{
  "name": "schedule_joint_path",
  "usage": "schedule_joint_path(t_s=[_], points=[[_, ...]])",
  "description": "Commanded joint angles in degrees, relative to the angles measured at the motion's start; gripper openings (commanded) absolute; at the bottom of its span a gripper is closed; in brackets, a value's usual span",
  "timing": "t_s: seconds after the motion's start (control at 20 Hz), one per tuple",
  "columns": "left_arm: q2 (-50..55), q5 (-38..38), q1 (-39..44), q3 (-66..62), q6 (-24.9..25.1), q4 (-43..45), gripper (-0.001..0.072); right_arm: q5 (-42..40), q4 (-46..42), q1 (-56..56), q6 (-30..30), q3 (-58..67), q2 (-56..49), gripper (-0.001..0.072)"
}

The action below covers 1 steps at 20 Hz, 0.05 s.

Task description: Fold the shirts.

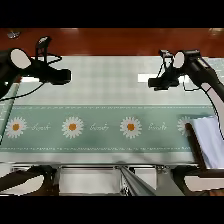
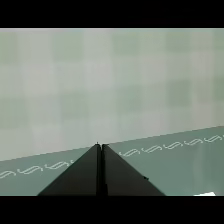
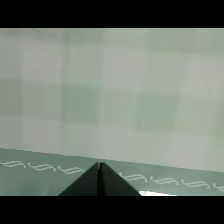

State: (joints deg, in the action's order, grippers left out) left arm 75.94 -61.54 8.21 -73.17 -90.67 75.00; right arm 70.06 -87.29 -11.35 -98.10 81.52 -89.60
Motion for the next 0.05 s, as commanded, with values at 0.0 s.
schedule_joint_path(t_s=[0.0], points=[[0.3, 0.0, 0.0, 0.0, -0.1, 0.1, 0.0019, 0.0, -0.2, -0.1, -0.1, 0.0, 0.0, 0.0026]])
